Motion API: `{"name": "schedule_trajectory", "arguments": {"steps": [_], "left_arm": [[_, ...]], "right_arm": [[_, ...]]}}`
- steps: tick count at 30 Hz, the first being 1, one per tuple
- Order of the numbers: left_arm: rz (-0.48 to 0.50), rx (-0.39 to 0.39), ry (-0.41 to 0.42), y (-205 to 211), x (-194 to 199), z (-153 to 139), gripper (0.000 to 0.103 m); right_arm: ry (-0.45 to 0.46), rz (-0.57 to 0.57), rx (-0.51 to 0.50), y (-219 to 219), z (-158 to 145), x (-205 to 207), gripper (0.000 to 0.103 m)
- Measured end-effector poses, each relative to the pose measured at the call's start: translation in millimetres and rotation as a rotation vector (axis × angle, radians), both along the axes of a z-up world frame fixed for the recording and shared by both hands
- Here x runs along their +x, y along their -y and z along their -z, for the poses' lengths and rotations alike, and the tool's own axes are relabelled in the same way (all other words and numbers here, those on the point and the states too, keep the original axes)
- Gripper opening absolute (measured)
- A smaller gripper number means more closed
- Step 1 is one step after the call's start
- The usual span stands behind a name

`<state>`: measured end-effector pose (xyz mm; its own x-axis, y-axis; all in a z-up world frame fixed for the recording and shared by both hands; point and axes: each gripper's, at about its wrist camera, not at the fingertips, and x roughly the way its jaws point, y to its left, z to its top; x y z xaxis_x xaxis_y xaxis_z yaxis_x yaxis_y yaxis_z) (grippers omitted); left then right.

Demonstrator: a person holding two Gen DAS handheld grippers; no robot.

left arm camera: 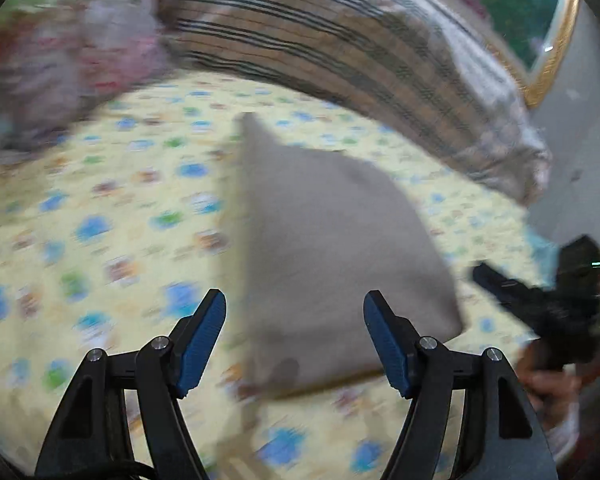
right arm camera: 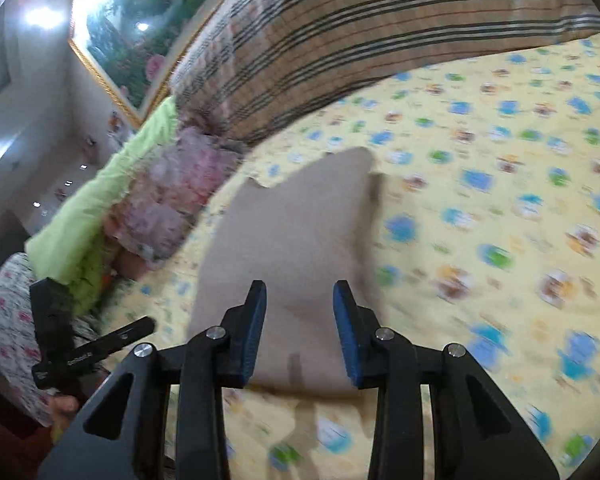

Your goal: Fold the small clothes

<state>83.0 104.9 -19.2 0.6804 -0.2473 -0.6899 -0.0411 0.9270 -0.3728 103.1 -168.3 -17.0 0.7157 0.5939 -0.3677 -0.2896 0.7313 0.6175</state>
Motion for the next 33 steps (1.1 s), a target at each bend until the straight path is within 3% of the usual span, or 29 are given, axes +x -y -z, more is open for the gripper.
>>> {"name": "schedule_trajectory", "arguments": {"steps": [3, 6, 9, 10, 14, 22, 27, 29, 33], "left_arm": [[0.035, -0.012, -0.013, 10.6, 28.8, 7.9, 0.070], [0.036, -0.014, -0.088, 13.5, 52.2, 29.1, 0.067], [-0.020, 0.054, -0.137, 7.4, 68.1, 48.4, 0.071], [-0.022, 0.041, -0.151, 3.9, 72.3, 54.1, 0.073], [-0.026, -0.049, -0.183, -10.1, 79.2, 68.2, 0.073], [-0.066, 0.016, -0.154, -3.3, 37.7, 47.3, 0.073], [-0.089, 0.065, -0.164, -2.5, 0.2, 51.5, 0.075], [-0.097, 0.079, -0.192, -3.8, -1.0, 59.6, 0.075], [-0.114, 0.121, -0.166, -1.4, -14.1, 52.6, 0.073]], "right_arm": [[-0.018, -0.026, 0.001, -17.6, -0.1, 24.7, 0.037], [-0.081, -0.022, -0.010, -22.8, 11.7, 48.7, 0.035], [-0.159, -0.014, -0.027, -22.1, 31.1, 68.5, 0.021], [-0.170, -0.008, -0.041, -22.2, 35.2, 72.4, 0.013], [-0.178, 0.004, -0.017, -16.7, 42.3, 80.3, 0.012], [-0.071, -0.008, -0.058, -15.9, 18.4, 20.4, 0.015], [-0.112, 0.011, -0.126, -11.3, 40.5, -8.9, 0.015], [-0.148, 0.026, -0.110, -4.8, 53.3, -9.6, 0.015], [-0.119, 0.041, -0.089, -0.1, 46.5, -18.3, 0.015]]}}
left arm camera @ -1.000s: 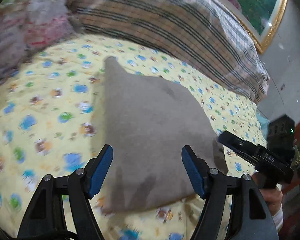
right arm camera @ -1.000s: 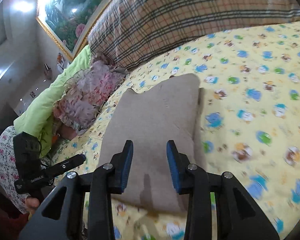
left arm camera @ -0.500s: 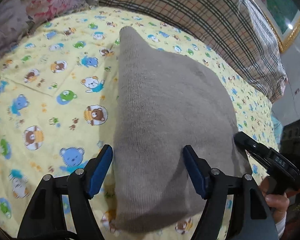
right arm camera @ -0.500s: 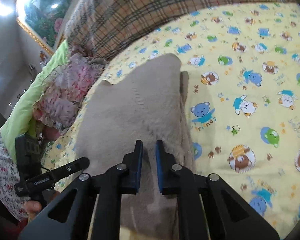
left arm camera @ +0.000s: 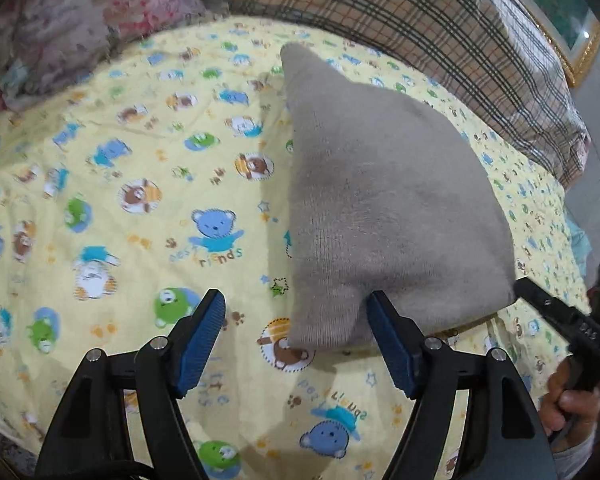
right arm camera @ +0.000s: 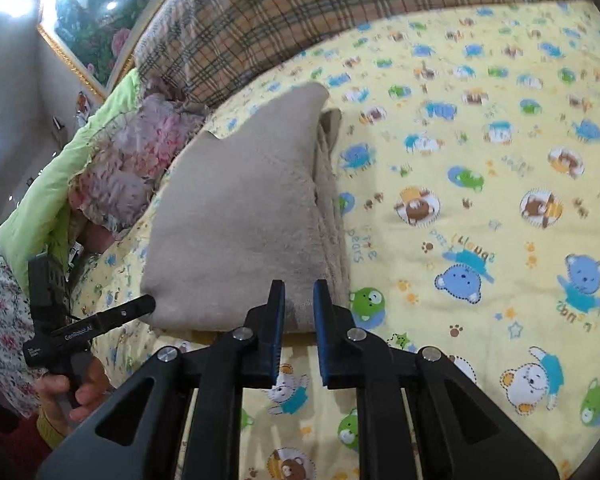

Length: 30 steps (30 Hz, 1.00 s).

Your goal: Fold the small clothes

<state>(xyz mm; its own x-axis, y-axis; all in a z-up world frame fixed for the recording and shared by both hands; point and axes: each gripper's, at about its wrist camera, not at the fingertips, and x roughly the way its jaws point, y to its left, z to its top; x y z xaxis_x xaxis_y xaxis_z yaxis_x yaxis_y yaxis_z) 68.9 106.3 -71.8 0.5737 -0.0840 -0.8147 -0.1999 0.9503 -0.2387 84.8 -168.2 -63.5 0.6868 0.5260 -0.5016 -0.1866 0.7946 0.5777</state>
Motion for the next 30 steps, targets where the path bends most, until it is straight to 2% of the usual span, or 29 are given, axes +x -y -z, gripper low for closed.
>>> {"name": "schedule_trajectory", "arguments": {"steps": [4, 6, 8, 15, 19, 21, 23, 30], "left_arm": [[-0.002, 0.060, 0.030, 6.6, -19.7, -11.3, 0.074], [-0.006, 0.059, 0.036, 12.2, -31.5, -15.4, 0.077], [-0.009, 0.066, 0.042, 17.3, -44.0, -17.6, 0.081], [0.012, 0.163, 0.087, 37.1, -83.1, -11.8, 0.084], [0.018, 0.205, 0.099, 43.8, -100.0, -3.4, 0.085], [0.028, 0.236, 0.097, 48.7, -107.5, 0.4, 0.085], [0.034, 0.265, 0.086, 51.6, -112.4, 2.9, 0.085], [-0.033, 0.298, 0.121, 45.1, -118.5, -7.7, 0.086]], "right_arm": [[0.055, 0.007, -0.027, -1.1, -14.1, -19.1, 0.017], [0.076, 0.012, -0.032, -1.4, -18.1, -29.6, 0.023], [0.087, 0.023, -0.042, -2.6, -18.1, -43.2, 0.040], [0.122, 0.041, -0.120, -15.3, -7.7, -82.7, 0.047], [0.156, 0.060, -0.167, -21.7, 0.8, -107.1, 0.063], [0.175, 0.062, -0.176, -25.1, 5.8, -120.3, 0.066], [0.181, 0.056, -0.189, -29.5, 10.1, -129.2, 0.073], [0.188, 0.036, -0.210, -34.3, 12.6, -133.2, 0.081]]}}
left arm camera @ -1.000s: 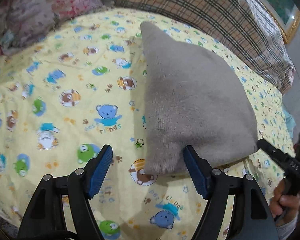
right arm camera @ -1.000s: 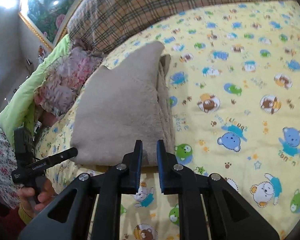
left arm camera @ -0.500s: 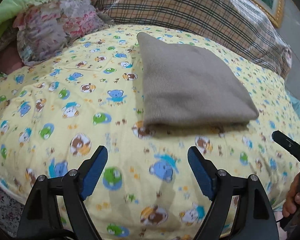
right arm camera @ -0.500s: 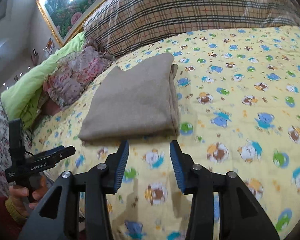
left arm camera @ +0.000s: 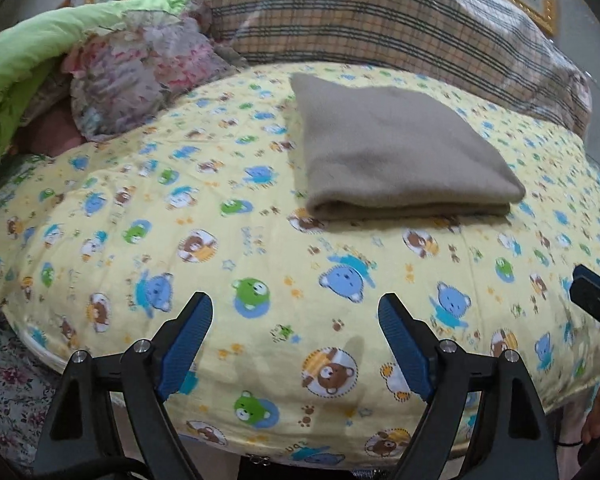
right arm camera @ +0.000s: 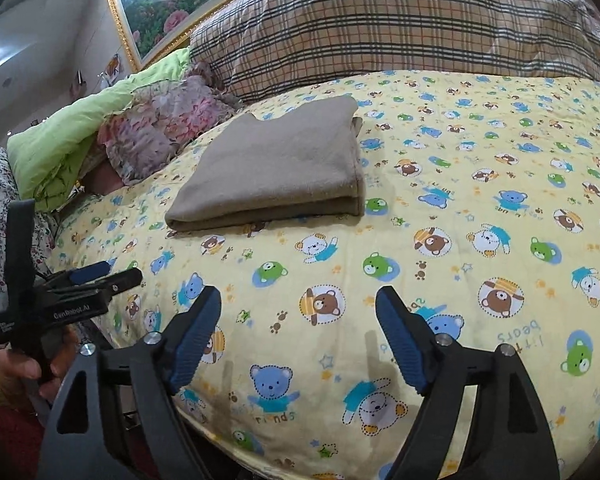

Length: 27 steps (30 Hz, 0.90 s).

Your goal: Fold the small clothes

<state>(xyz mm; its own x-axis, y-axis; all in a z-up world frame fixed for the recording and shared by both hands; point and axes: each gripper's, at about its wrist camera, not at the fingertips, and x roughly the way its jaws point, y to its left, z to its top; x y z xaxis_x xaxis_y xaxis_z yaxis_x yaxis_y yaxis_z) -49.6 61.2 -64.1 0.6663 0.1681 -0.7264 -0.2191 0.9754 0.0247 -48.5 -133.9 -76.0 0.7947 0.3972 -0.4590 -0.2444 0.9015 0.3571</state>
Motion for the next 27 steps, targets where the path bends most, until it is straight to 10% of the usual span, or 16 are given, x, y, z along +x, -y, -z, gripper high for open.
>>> {"name": "schedule_trajectory", "arguments": {"steps": [10, 14, 27], "left_arm": [[0.035, 0.052, 0.077, 0.7, 1.8, -47.5, 0.087], [0.065, 0.000, 0.155, -2.0, 4.1, -68.2, 0.103], [0.070, -0.025, 0.022, -1.1, 33.4, -8.3, 0.103]], "right_arm": [[0.104, -0.022, -0.063, -3.5, -42.1, 7.4, 0.087], [0.208, -0.001, -0.073, -0.4, -71.6, -0.1, 0.103], [0.067, -0.026, -0.132, -20.8, -22.6, 33.8, 0.103]]}}
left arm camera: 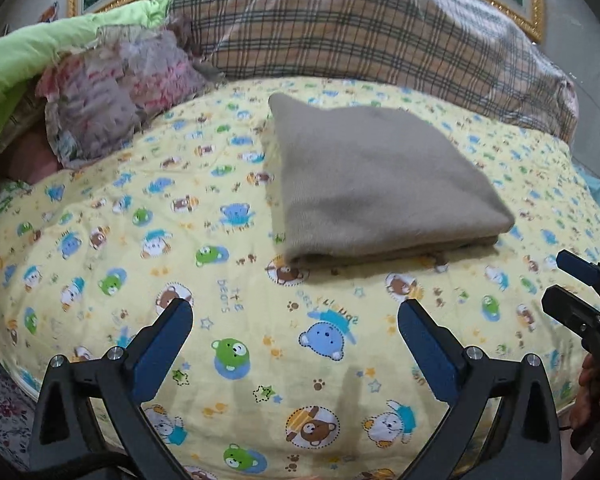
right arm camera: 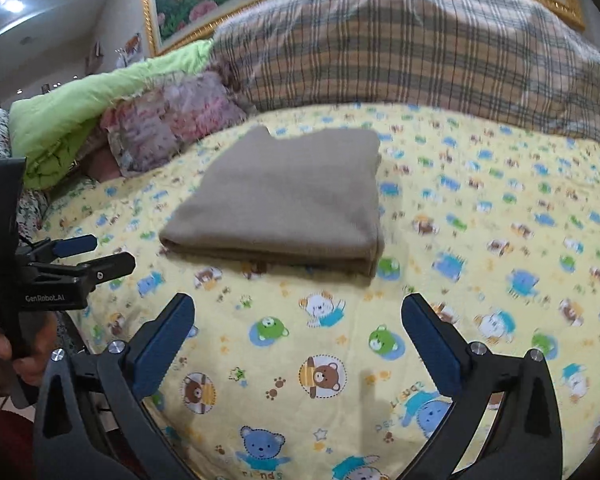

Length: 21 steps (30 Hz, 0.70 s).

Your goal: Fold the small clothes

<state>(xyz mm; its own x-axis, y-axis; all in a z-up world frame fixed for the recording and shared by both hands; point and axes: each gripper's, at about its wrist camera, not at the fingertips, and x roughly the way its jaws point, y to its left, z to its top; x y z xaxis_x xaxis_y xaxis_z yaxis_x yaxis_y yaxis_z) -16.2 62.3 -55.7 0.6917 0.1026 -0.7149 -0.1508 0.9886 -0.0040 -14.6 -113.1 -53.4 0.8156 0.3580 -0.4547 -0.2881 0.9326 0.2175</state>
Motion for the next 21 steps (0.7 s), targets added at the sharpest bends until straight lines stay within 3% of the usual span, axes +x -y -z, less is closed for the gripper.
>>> {"name": "schedule_trajectory", "arguments": {"steps": [21], "left_arm": [[-0.034, 0.000, 0.003, 2.2, 15.0, 3.9, 0.103]], "right_arm": [[-0.043, 0.022, 0.040, -7.9, 15.0, 34.0, 0.103]]}}
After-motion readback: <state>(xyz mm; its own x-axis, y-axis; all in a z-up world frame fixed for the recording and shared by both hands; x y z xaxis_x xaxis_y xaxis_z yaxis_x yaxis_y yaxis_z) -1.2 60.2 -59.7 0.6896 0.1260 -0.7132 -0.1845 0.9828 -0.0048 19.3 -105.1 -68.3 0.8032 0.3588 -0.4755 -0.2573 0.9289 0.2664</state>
